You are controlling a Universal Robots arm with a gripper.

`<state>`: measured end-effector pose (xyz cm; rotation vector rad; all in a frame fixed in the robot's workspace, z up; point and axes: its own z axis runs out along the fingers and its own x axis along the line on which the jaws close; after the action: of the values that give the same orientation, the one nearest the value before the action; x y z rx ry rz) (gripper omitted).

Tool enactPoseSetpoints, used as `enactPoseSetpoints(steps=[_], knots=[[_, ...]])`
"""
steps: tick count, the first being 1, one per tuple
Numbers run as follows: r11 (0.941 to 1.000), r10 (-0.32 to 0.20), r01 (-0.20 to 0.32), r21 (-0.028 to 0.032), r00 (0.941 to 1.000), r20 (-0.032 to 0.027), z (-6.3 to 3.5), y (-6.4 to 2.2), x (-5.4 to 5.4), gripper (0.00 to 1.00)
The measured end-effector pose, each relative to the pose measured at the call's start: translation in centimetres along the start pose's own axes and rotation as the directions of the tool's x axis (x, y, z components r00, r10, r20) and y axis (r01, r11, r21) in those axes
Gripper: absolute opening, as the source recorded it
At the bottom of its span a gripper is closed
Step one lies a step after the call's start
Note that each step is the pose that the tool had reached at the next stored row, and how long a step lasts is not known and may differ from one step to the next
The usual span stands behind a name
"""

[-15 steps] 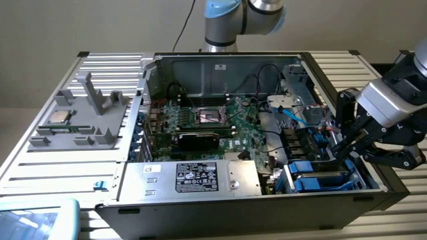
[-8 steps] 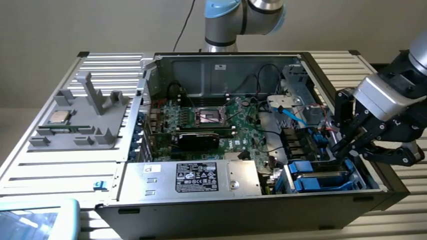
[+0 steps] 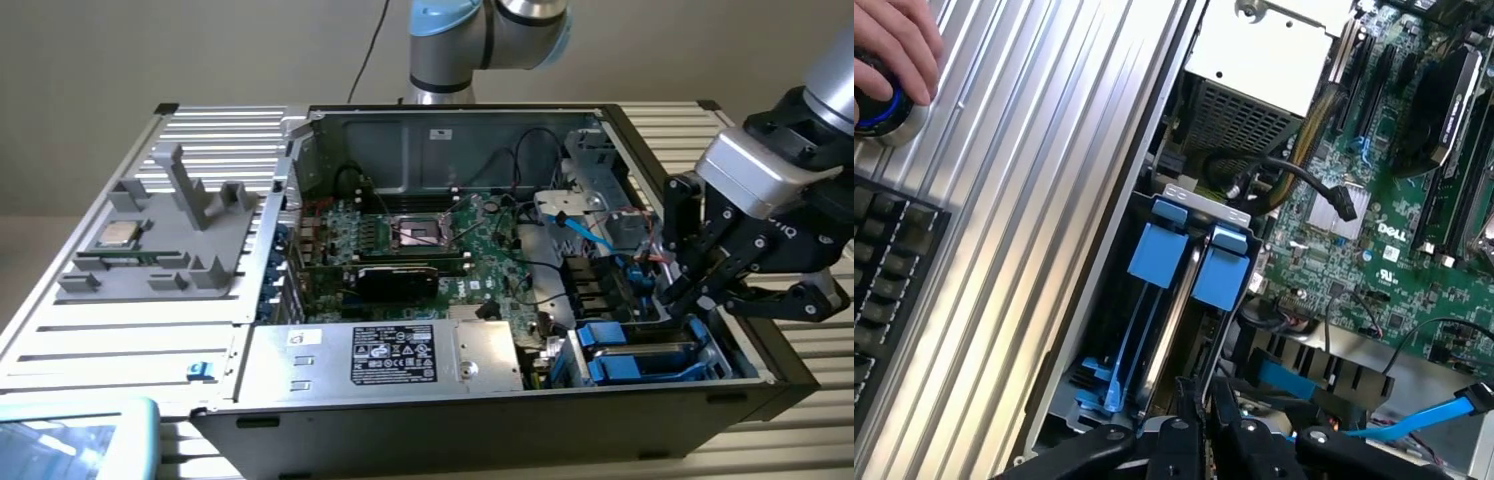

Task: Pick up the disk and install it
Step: 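Insert the first disk wire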

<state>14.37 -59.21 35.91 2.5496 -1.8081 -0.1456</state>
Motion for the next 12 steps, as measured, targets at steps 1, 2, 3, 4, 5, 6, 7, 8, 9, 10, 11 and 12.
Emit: enactPoseSetpoints(steps=[1,2,3,4,5,6,7,8,9,10,11,12], knots=[[1.0000,0.002,-0.002,-0.0006,1.0000,-0.0020,-0.04,0.06,-0.02,0.16],[1.0000,0.005,-0.005,-0.0007,1.0000,-0.0035,-0.09,0.10,-0.04,0.16],[1.0000,0.009,-0.009,-0.0007,0.9999,-0.0049,-0.11,0.10,-0.04,0.16],[0.9999,0.014,-0.014,-0.0010,0.9999,-0.0075,-0.11,0.11,-0.05,0.16],[0.9998,0.020,-0.020,-0.0012,0.9997,-0.0111,-0.12,0.12,-0.05,0.16],[0.9997,0.025,-0.025,-0.0004,0.9996,-0.0131,-0.11,0.13,-0.05,0.16],[0.9996,0.028,-0.028,0.0016,0.9995,-0.0137,-0.11,0.17,-0.05,0.16],[0.9996,0.029,-0.029,0.0026,0.9995,-0.0140,-0.11,0.16,-0.05,0.16],[0.9996,0.029,-0.029,0.0026,0.9995,-0.0141,-0.12,0.16,-0.05,0.16],[0.9996,0.029,-0.029,0.0026,0.9995,-0.0141,-0.12,0.16,-0.06,0.16],[0.9996,0.029,-0.029,0.0027,0.9995,-0.0141,-0.11,0.16,-0.06,0.16],[0.9996,0.029,-0.029,0.0027,0.9995,-0.0142,-0.12,0.16,-0.06,0.16]])
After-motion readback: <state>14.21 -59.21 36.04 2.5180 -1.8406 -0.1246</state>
